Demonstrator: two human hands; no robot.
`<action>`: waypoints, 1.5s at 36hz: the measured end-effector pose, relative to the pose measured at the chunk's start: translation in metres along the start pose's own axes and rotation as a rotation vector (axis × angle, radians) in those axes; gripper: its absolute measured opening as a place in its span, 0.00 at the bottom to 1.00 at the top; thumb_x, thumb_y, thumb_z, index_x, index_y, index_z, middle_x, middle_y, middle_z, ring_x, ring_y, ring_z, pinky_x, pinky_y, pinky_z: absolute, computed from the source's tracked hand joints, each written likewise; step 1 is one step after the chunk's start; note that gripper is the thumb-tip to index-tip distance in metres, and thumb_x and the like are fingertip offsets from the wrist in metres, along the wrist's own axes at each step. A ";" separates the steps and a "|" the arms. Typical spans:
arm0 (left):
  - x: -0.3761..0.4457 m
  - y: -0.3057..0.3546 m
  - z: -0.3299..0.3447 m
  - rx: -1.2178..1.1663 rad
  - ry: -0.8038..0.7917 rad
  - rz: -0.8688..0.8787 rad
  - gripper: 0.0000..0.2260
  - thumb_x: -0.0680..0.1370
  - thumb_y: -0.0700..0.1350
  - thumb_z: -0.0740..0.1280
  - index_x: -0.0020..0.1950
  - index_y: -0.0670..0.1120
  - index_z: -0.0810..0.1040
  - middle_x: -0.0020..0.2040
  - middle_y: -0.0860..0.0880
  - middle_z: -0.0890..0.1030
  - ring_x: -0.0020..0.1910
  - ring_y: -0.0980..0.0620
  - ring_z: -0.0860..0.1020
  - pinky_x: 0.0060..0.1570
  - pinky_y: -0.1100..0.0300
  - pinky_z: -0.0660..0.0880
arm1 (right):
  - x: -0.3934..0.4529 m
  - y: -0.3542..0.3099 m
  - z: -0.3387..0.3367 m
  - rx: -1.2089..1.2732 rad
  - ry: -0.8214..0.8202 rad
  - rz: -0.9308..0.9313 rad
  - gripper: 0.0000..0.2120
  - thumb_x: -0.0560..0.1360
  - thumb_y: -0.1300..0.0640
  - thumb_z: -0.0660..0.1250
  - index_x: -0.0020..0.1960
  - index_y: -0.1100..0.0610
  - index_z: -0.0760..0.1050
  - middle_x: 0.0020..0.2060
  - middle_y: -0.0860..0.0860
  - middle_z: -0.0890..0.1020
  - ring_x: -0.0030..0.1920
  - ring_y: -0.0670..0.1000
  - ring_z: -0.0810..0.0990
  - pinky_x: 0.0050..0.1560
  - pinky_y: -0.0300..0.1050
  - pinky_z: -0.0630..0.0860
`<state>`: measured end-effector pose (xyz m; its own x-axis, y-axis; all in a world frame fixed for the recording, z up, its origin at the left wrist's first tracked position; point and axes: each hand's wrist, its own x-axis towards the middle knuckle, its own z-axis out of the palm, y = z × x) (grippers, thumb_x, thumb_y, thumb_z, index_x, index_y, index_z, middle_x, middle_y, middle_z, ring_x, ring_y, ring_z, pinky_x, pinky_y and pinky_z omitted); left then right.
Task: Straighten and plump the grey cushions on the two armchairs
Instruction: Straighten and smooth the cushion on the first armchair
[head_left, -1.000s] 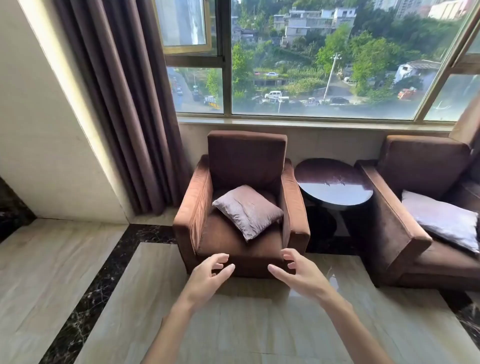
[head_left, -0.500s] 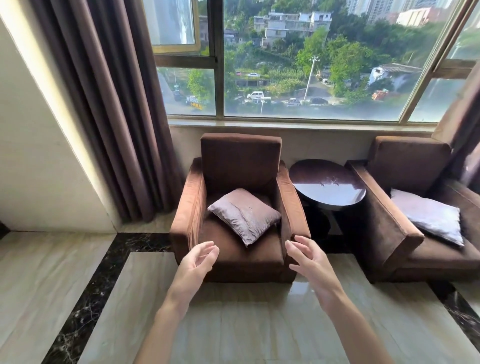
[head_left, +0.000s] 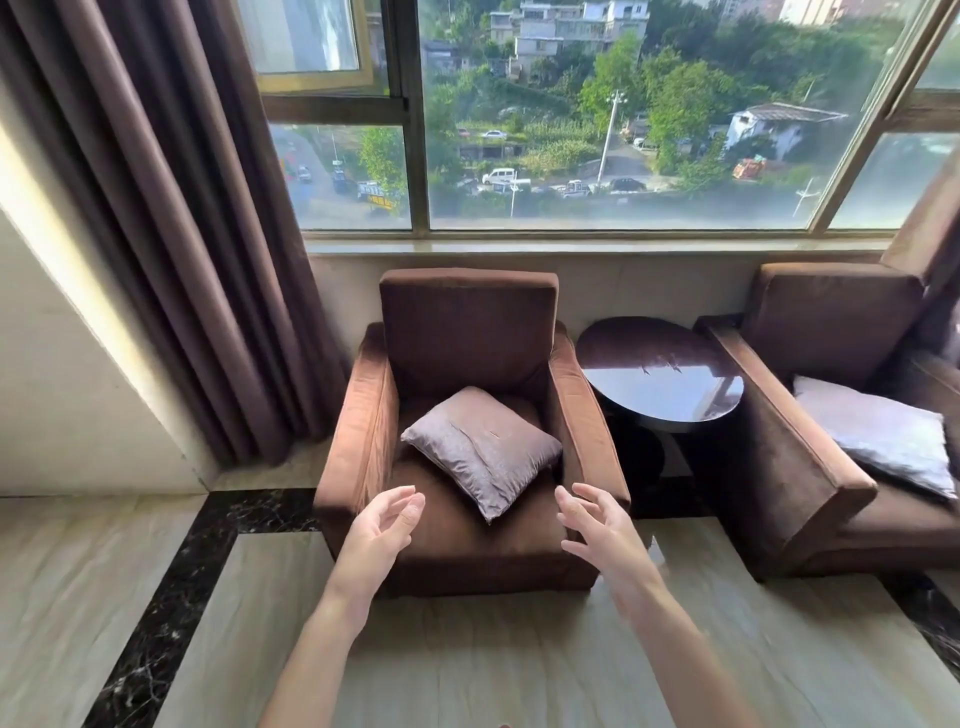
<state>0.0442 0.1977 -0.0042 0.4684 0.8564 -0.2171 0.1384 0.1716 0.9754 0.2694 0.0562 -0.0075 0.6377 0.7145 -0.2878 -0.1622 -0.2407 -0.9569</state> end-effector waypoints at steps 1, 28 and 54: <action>0.012 0.002 0.003 0.004 -0.001 -0.005 0.10 0.81 0.48 0.67 0.63 0.52 0.78 0.63 0.49 0.81 0.66 0.53 0.77 0.66 0.53 0.75 | 0.012 -0.002 0.000 0.001 0.001 0.011 0.27 0.74 0.42 0.72 0.68 0.52 0.72 0.59 0.49 0.80 0.61 0.47 0.81 0.55 0.47 0.81; 0.300 0.022 0.016 0.213 -0.041 -0.163 0.19 0.80 0.53 0.69 0.68 0.47 0.76 0.59 0.56 0.80 0.57 0.64 0.77 0.52 0.63 0.75 | 0.275 -0.032 0.041 -0.088 -0.021 0.223 0.37 0.71 0.38 0.73 0.73 0.54 0.65 0.62 0.50 0.78 0.63 0.51 0.78 0.65 0.55 0.77; 0.608 -0.047 0.011 0.546 -0.290 -0.443 0.24 0.78 0.59 0.70 0.69 0.47 0.77 0.65 0.50 0.80 0.64 0.54 0.77 0.69 0.52 0.73 | 0.521 0.053 0.080 -0.021 0.139 0.640 0.48 0.70 0.38 0.75 0.79 0.58 0.57 0.61 0.51 0.72 0.62 0.52 0.72 0.70 0.58 0.70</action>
<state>0.3314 0.7049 -0.1824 0.4688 0.5879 -0.6592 0.7437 0.1400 0.6537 0.5329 0.4682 -0.2113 0.5113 0.3345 -0.7916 -0.5280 -0.6046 -0.5964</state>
